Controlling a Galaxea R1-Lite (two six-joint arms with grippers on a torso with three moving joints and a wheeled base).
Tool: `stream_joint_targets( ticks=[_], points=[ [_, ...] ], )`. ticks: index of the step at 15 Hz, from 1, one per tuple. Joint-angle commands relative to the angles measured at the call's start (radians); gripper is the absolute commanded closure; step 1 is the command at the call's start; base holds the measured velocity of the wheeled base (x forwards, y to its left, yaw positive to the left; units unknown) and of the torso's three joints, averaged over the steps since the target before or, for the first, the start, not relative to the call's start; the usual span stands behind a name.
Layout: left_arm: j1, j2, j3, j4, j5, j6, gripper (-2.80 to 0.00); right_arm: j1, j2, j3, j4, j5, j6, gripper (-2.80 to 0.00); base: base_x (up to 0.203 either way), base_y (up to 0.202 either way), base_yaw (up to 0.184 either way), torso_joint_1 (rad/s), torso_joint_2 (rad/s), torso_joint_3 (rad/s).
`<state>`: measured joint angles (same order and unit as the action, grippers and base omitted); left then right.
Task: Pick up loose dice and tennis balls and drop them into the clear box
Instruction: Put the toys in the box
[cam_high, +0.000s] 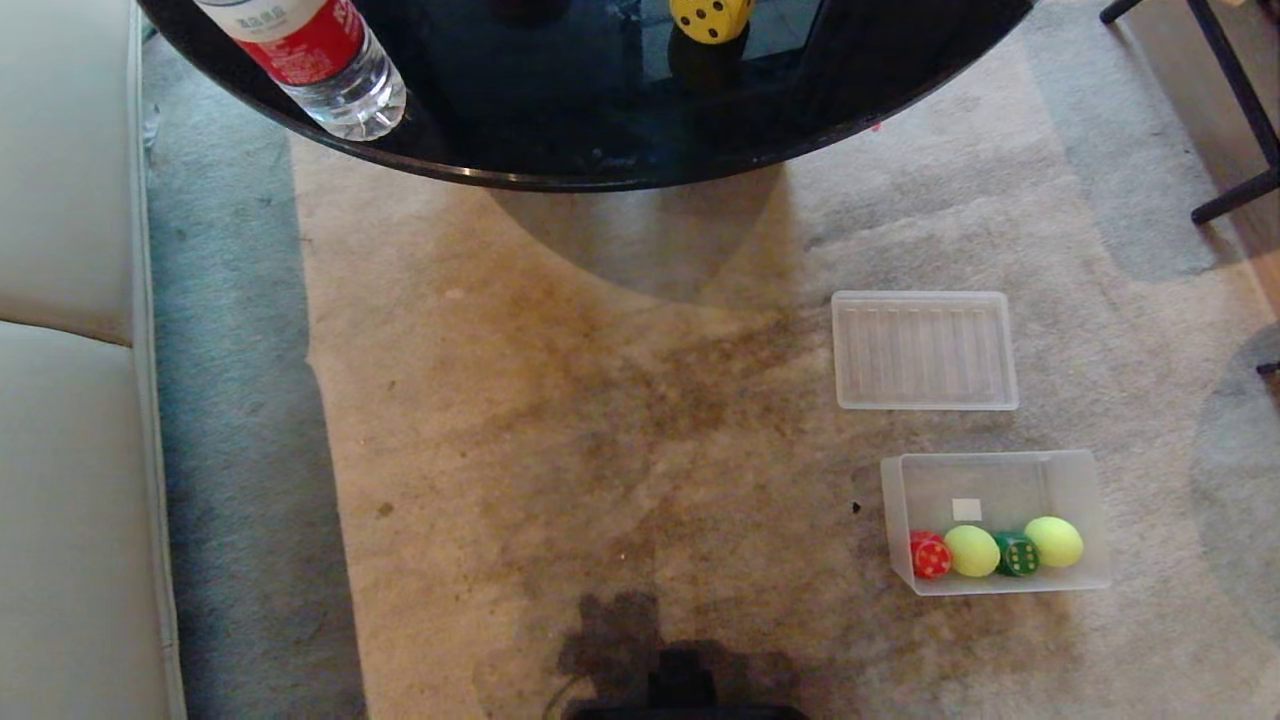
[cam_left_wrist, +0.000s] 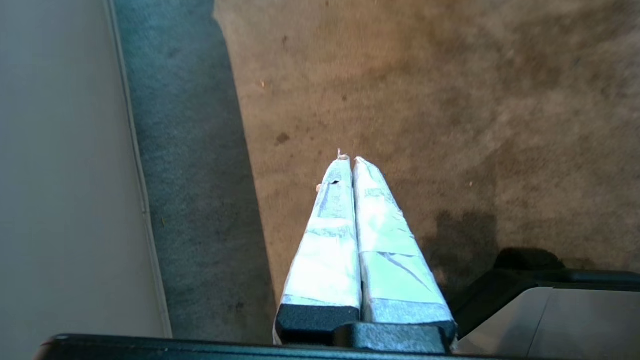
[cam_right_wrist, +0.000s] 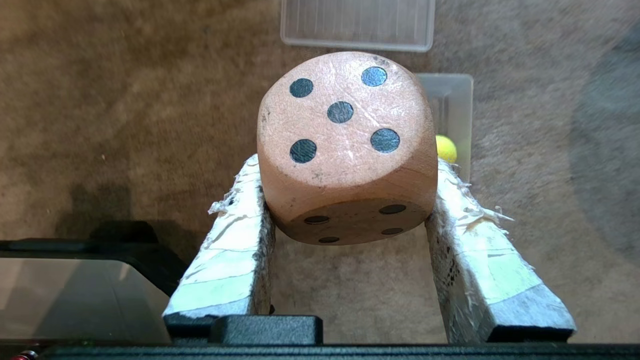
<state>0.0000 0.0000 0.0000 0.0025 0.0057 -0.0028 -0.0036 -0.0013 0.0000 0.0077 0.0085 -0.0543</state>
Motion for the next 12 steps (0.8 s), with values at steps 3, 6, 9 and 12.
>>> stream_joint_targets(
  ticks=[3,6,9,12],
  points=[
    [0.0,0.0,0.0,0.001,0.0,0.0,0.0,-0.001,0.001,0.003,-0.002,0.001,0.001,0.0,0.0,0.0,0.0,0.002,0.01,-0.198],
    [0.0,0.0,0.0,0.001,0.0,0.0,0.0,-0.001,0.001,0.003,0.0,0.001,-0.001,0.0,0.0,0.0,0.0,0.005,0.0,-0.195],
    [0.0,0.0,0.0,0.001,0.0,0.0,0.0,-0.001,0.001,0.003,0.0,0.001,-0.001,0.0,0.0,0.0,0.0,0.005,0.01,-0.199],
    [0.0,0.0,0.0,0.001,0.0,0.0,0.0,-0.001,0.001,0.003,0.0,0.001,-0.001,0.0,0.0,0.0,0.0,0.002,0.0,-0.199]
  ],
)
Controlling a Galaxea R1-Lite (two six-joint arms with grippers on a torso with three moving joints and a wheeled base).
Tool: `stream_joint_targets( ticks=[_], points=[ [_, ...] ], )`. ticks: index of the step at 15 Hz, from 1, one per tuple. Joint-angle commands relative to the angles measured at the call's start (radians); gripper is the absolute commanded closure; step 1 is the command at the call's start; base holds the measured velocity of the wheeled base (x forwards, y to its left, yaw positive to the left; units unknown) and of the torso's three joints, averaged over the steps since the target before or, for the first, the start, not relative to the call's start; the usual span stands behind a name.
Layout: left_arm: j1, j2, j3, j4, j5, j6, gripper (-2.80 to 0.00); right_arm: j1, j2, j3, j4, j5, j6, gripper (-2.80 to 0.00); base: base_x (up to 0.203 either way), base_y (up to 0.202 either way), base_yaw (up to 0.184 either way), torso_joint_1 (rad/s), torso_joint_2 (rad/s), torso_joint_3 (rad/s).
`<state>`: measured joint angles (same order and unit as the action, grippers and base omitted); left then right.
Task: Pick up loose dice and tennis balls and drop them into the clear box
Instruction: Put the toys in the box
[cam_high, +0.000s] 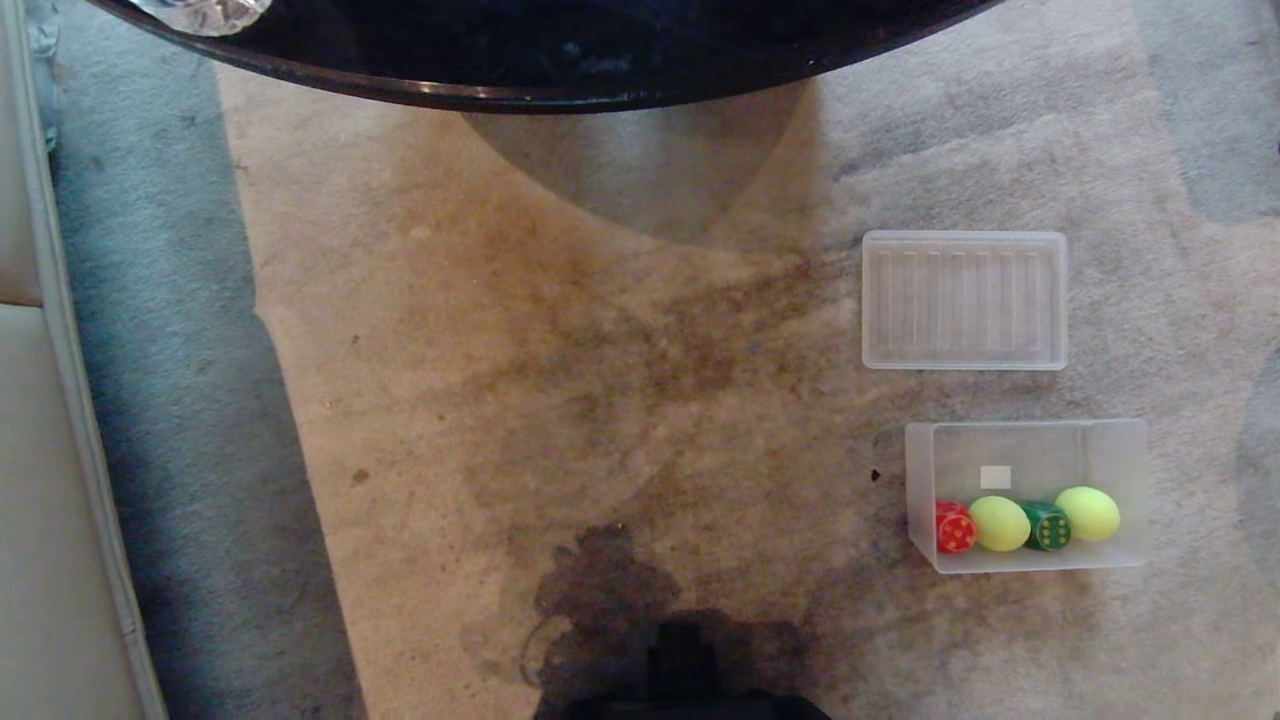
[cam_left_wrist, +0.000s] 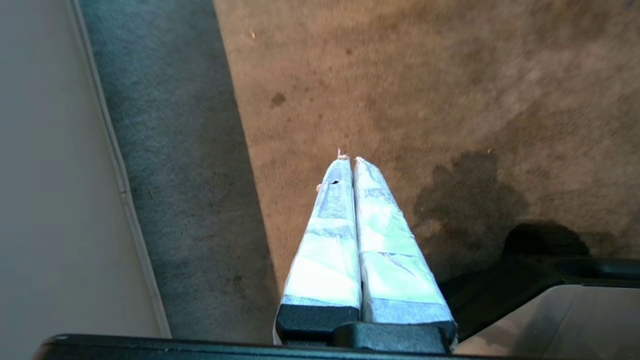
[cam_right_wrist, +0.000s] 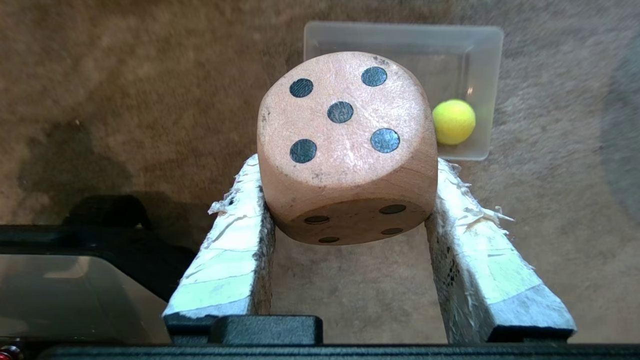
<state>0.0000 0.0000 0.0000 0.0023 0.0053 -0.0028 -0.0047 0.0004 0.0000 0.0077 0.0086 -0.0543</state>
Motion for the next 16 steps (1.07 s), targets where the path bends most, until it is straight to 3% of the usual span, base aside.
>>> stream_joint_targets(
  ticks=[1,8,13,16],
  points=[
    [0.0,0.0,0.0,0.001,0.001,0.0,0.0,0.002,-0.002,0.003,0.0,0.001,-0.001,0.0,0.0,0.0,0.0,0.004,0.0,-0.191],
    [0.0,0.0,0.0,0.001,0.001,0.0,0.0,0.002,-0.002,0.003,0.0,0.001,-0.001,0.0,0.0,0.0,0.0,0.001,0.0,-0.2],
    [0.0,0.0,0.0,0.001,0.001,0.0,0.0,0.002,-0.002,0.003,0.0,0.001,-0.001,0.0,0.0,0.0,0.0,0.002,0.0,-0.046],
    [0.0,-0.002,0.0,0.001,0.001,0.0,0.0,0.0,0.026,-0.139,0.153,-0.005,0.002,0.0,0.0,0.0,0.0,0.0,0.0,0.0]
  ],
)
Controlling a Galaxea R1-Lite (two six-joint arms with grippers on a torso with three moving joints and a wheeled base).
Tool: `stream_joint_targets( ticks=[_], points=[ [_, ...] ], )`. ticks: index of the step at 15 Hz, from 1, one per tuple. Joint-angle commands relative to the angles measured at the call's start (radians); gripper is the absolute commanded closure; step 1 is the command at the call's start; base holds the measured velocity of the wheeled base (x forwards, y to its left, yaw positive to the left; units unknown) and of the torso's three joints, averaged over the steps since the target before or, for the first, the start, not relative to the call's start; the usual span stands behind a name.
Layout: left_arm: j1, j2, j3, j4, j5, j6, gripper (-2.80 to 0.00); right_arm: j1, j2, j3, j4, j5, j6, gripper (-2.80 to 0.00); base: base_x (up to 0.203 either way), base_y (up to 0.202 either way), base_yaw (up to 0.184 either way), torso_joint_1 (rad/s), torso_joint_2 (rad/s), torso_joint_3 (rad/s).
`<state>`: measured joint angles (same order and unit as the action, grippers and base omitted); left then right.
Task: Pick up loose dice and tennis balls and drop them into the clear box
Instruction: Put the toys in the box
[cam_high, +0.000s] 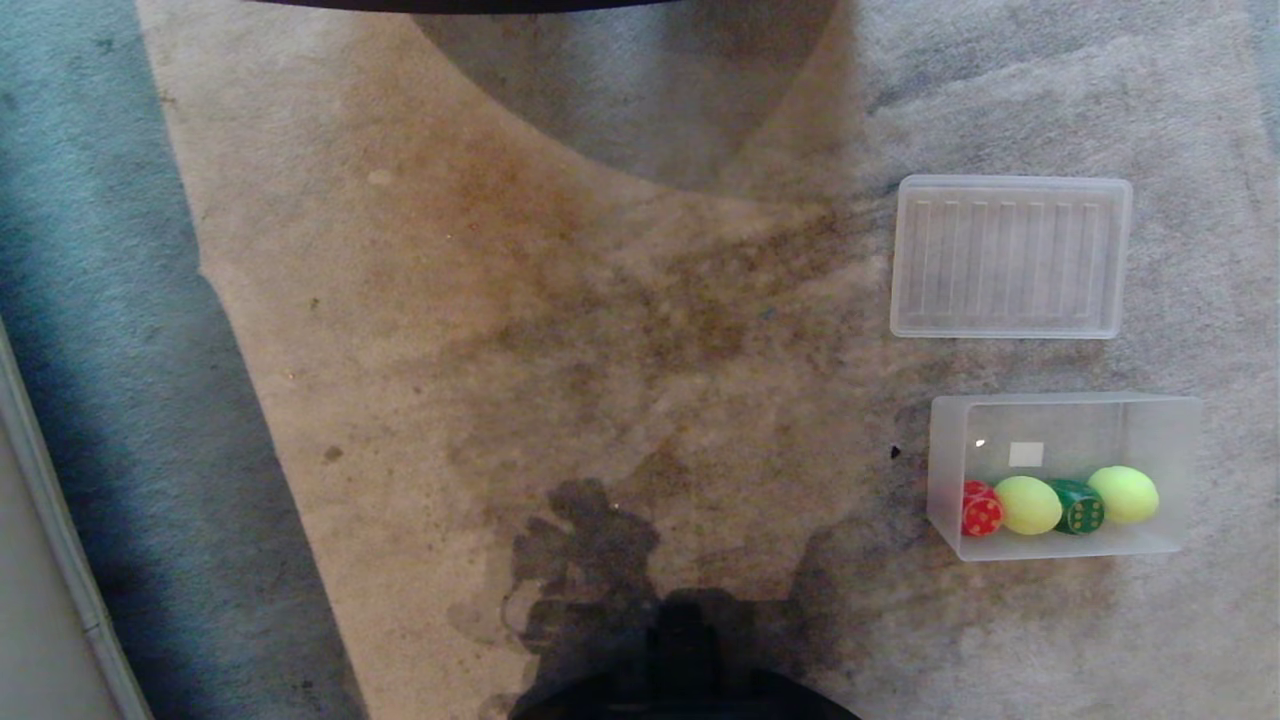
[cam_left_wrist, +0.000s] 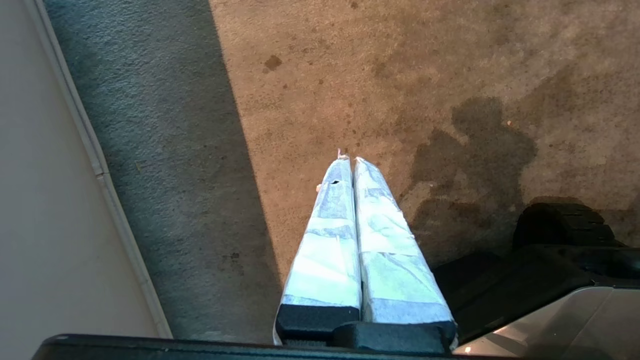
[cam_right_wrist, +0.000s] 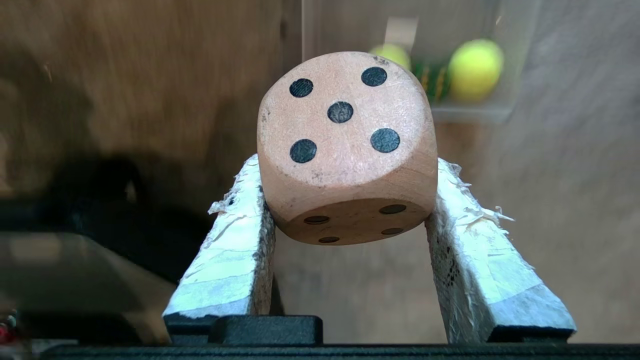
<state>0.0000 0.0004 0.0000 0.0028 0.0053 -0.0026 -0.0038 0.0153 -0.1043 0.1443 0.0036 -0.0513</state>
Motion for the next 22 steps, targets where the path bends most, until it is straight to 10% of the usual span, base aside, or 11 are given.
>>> stream_joint_targets(
  ticks=[1,7,15,22],
  points=[
    [0.0,-0.002,0.0,0.0,0.001,-0.001,0.0,-0.001,0.022,-0.062,0.063,-0.002,0.0,0.0,0.0,0.0,0.0,0.0,0.0,0.0],
    [0.0,0.0,0.0,0.0,0.001,-0.001,0.0,-0.002,0.469,-0.212,0.018,-0.003,0.091,0.0,0.0,0.0,0.0,0.0,0.0,0.0],
    [0.0,-0.002,0.0,0.0,0.001,-0.001,0.0,-0.024,1.375,-0.29,-0.587,-0.171,0.256,0.0,0.0,0.0,0.0,0.0,0.0,0.0],
    [0.0,0.0,0.0,0.0,0.001,-0.001,0.0,-0.037,1.531,-0.314,-0.752,-0.216,0.31,0.0,0.0,0.0,0.0,0.0,0.0,0.0]
  ],
)
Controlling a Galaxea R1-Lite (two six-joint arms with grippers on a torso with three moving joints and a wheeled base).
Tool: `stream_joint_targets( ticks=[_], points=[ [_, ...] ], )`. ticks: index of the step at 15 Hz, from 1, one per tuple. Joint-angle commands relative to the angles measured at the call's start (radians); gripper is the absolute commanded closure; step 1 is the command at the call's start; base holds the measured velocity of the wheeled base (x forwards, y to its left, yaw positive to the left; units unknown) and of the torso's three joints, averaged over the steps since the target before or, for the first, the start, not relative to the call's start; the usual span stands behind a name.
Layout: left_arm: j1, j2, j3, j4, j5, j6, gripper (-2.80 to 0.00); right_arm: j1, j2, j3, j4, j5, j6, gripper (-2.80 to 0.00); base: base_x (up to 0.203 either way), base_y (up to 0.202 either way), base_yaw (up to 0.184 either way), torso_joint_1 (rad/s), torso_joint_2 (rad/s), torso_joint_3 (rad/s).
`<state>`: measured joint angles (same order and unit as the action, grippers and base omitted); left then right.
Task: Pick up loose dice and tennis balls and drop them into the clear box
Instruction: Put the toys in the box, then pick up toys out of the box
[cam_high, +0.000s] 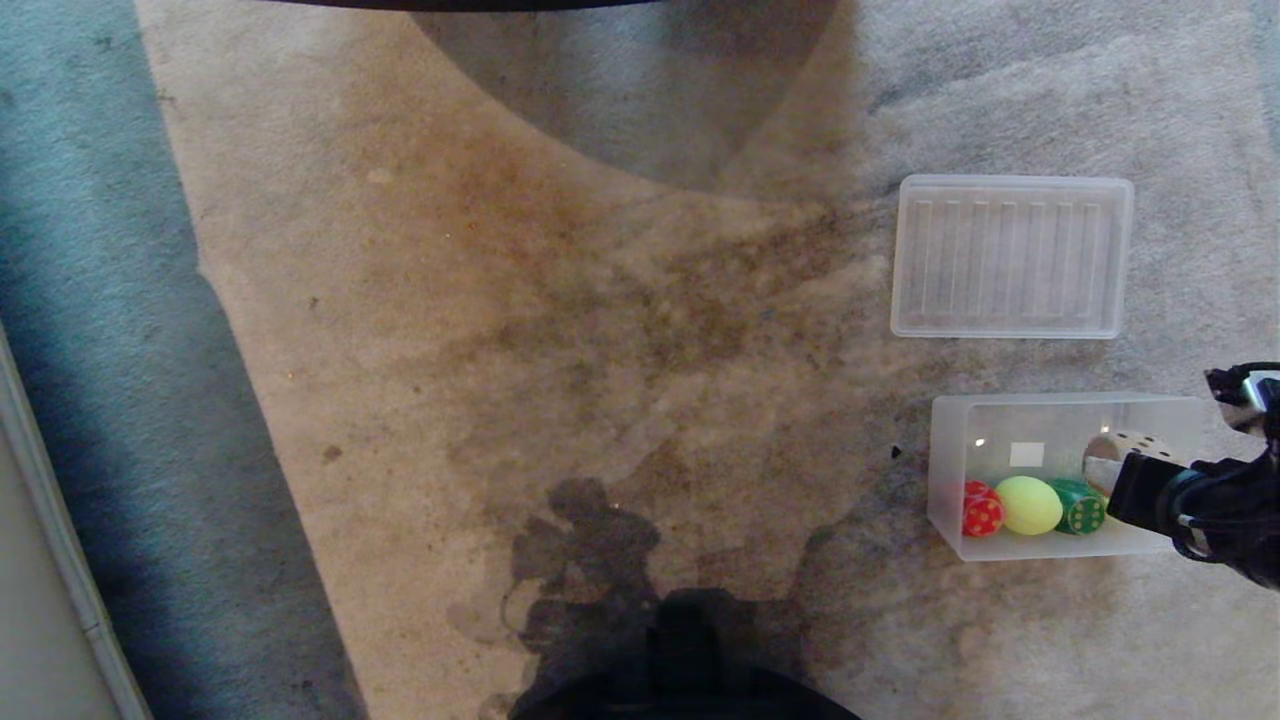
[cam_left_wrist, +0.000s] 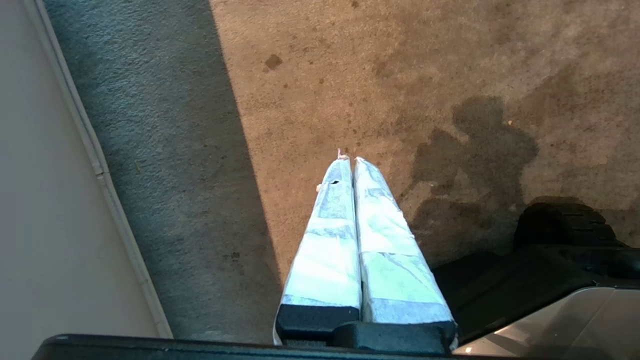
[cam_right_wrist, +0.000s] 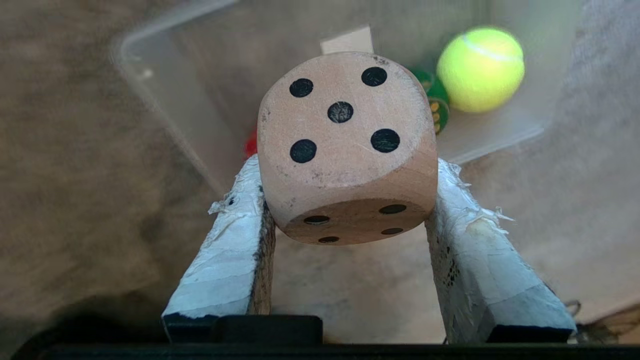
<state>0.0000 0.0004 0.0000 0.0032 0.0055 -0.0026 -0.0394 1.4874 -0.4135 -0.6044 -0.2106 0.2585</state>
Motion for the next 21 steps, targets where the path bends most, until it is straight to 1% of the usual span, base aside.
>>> stream_joint_targets(
  ticks=[1,4,5,7,13,15,18,19,21],
  points=[
    [0.0,0.0,0.0,0.0,0.001,0.0,0.0,-0.004,0.127,-0.012,-0.024,0.0,0.007,0.0,0.0,0.0,0.0,0.0,0.0,0.0],
    [0.0,0.0,0.0,0.0,0.001,0.0,0.0,-0.008,0.211,-0.021,-0.1,0.003,0.02,0.0,0.0,0.0,0.0,0.0,0.0,0.0],
    [0.0,0.0,0.0,0.0,0.001,0.0,0.0,-0.007,0.273,-0.017,-0.134,0.003,0.02,-2.8,0.0,0.0,0.0,0.0,0.0,0.0],
    [0.0,-0.002,0.0,0.0,0.001,0.0,0.0,-0.007,0.356,-0.014,-0.204,0.005,0.019,-2.8,0.0,0.0,0.0,0.0,0.0,0.0],
    [0.0,0.0,0.0,0.0,0.001,0.0,0.0,-0.004,0.351,-0.013,-0.225,0.026,0.019,-2.8,0.0,0.0,0.0,0.0,0.0,0.0],
    [0.0,0.0,0.0,0.0,0.001,0.0,0.0,-0.001,0.252,0.027,-0.247,0.064,0.018,-2.8,0.0,0.0,0.0,0.0,0.0,0.0],
    [0.0,0.0,0.0,0.0,0.001,0.0,0.0,-0.001,0.056,0.13,-0.216,0.182,0.018,-2.8,0.0,0.0,0.0,0.0,0.0,0.0],
    [0.0,0.0,0.0,0.0,0.001,0.0,0.0,-0.001,0.042,0.148,-0.207,0.209,0.018,0.0,0.0,0.0,0.0,0.0,0.0,0.0],
    [0.0,0.0,0.0,0.0,0.001,0.0,0.0,-0.001,0.042,0.148,-0.207,0.209,0.018,0.0,0.0,0.0,0.0,0.0,0.0,0.0]
  ],
)
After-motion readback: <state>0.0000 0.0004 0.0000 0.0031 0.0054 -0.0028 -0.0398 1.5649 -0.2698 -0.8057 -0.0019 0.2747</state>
